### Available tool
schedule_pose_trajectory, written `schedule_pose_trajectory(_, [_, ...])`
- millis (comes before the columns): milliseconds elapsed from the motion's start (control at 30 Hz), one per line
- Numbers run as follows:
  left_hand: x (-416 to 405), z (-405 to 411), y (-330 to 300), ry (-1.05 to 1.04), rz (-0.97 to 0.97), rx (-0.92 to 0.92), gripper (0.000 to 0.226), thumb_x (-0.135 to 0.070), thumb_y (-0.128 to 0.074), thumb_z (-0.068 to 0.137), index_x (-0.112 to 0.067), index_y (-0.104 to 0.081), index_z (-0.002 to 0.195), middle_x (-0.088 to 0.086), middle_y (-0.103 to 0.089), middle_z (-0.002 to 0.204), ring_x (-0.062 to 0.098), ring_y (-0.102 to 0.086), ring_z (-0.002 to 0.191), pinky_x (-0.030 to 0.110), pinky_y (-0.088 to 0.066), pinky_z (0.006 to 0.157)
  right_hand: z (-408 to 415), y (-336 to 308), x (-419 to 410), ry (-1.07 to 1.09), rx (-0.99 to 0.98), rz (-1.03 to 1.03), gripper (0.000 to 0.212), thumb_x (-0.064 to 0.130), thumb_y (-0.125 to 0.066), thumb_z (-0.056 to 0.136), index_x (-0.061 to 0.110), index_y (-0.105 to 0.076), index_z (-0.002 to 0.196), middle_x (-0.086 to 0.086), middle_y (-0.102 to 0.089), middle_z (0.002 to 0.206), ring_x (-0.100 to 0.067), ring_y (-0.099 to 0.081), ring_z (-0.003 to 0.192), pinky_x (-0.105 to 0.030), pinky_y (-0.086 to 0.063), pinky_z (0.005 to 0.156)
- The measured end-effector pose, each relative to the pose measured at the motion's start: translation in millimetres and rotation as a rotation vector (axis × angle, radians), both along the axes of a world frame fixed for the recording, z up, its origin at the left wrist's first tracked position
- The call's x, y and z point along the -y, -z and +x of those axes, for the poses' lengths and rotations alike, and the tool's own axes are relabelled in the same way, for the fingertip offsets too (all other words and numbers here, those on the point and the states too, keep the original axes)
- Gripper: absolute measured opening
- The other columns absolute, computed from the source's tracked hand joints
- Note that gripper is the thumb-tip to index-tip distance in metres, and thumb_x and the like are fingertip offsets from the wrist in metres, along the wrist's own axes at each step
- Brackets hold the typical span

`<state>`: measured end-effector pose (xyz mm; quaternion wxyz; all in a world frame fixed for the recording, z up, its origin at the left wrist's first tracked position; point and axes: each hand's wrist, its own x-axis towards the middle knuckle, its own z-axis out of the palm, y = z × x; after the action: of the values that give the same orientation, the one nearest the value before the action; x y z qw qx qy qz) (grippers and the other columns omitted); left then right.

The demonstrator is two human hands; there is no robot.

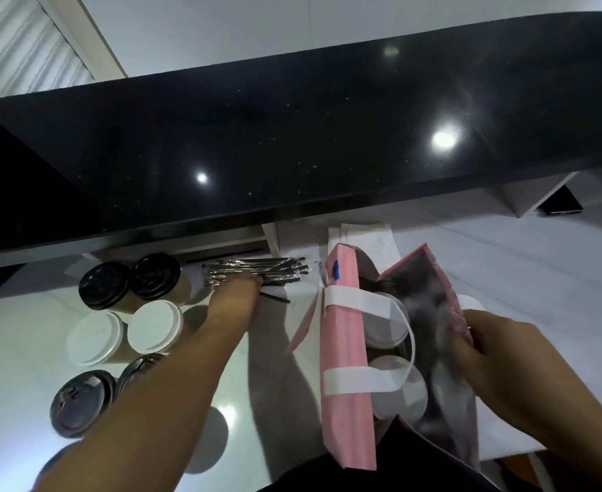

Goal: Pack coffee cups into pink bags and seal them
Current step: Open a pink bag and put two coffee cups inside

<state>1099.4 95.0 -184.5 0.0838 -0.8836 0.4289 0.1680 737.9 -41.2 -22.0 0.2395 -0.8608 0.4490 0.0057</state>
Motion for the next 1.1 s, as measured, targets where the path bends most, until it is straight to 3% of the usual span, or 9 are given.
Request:
schedule_pose_trajectory(67, [2.3, 1.5, 10.3, 0.020, -0.033, 0.036, 0.044, -0.006, -0.060, 0.090, -0.025, -0.066, 0.130, 0.006, -0.061, 0.131, 0.031, -0.056, 0.126, 0.043, -0.052, 0.099, 2.1, -0.7, -1.9, 0.011, -0.018, 0.023, 0.046, 0.046, -0.040, 0.100, 0.025, -0.048, 0.060, 0.032, -0.060, 0.063, 0.001, -0.059, 0.062, -0.020, -0.029, 0.041])
schedule_pose_trajectory(200, [6.6, 3.1, 21.6, 0.057, -0.059, 0.105, 0.037, -0.003, -0.061, 0.087, -0.020, -0.067, 0.119, 0.008, -0.066, 0.120, 0.032, -0.060, 0.117, 0.042, -0.054, 0.092, 4.3, 0.1, -5.4, 0.058, -0.038, 0.012, 0.047, 0.046, -0.041, 0.100, 0.022, -0.049, 0.060, 0.027, -0.062, 0.062, -0.007, -0.058, 0.055, -0.023, -0.031, 0.042])
schedule_pose_trajectory(333, [8.4, 4.0, 25.0, 0.100, -0.067, 0.136, 0.030, -0.007, -0.056, 0.091, -0.018, -0.068, 0.116, 0.009, -0.070, 0.113, 0.031, -0.062, 0.112, 0.040, -0.051, 0.089, 3.5, 2.5, -4.9, 0.073, -0.029, 0.008, 0.045, 0.044, -0.042, 0.099, 0.018, -0.050, 0.063, 0.000, -0.059, 0.054, -0.019, -0.055, 0.049, -0.034, -0.036, 0.045])
schedule_pose_trajectory(567, [3.7, 4.1, 25.1, 0.129, -0.057, 0.100, 0.027, -0.010, -0.056, 0.090, -0.019, -0.069, 0.112, 0.009, -0.071, 0.110, 0.031, -0.063, 0.110, 0.038, -0.051, 0.087, 7.3, 4.6, -5.2, 0.059, -0.009, 0.001, 0.044, 0.046, -0.040, 0.097, 0.021, -0.048, 0.061, 0.018, -0.062, 0.063, -0.016, -0.051, 0.046, -0.030, -0.032, 0.042])
schedule_pose_trajectory(867, [5.0, 6.8, 21.3, 0.177, -0.024, 0.055, 0.023, -0.016, -0.054, 0.095, -0.017, -0.069, 0.111, 0.009, -0.065, 0.116, 0.031, -0.061, 0.112, 0.036, -0.051, 0.086, 6.1, 3.9, -6.3, 0.060, 0.008, 0.020, 0.044, 0.045, -0.043, 0.097, 0.022, -0.046, 0.060, 0.016, -0.060, 0.060, -0.014, -0.046, 0.042, -0.027, -0.029, 0.042])
schedule_pose_trajectory(1033, [10.7, 7.0, 15.1, 0.222, 0.059, 0.049, 0.024, -0.012, -0.053, 0.096, -0.017, -0.063, 0.117, 0.011, -0.067, 0.116, 0.033, -0.065, 0.107, 0.040, -0.054, 0.083, 6.6, 0.7, -5.9, 0.054, -0.024, 0.067, 0.041, 0.042, -0.046, 0.100, 0.025, -0.048, 0.062, 0.026, -0.061, 0.062, -0.002, -0.056, 0.053, -0.020, -0.027, 0.043])
schedule_pose_trajectory(1100, [12.5, 5.5, 14.9, 0.232, 0.072, 0.068, 0.027, -0.008, -0.052, 0.096, -0.015, -0.062, 0.119, 0.012, -0.068, 0.117, 0.033, -0.065, 0.109, 0.041, -0.054, 0.085, 6.5, -0.4, -5.0, 0.060, -0.037, 0.080, 0.040, 0.042, -0.046, 0.100, 0.025, -0.050, 0.063, 0.026, -0.061, 0.062, -0.006, -0.056, 0.050, -0.018, -0.027, 0.042])
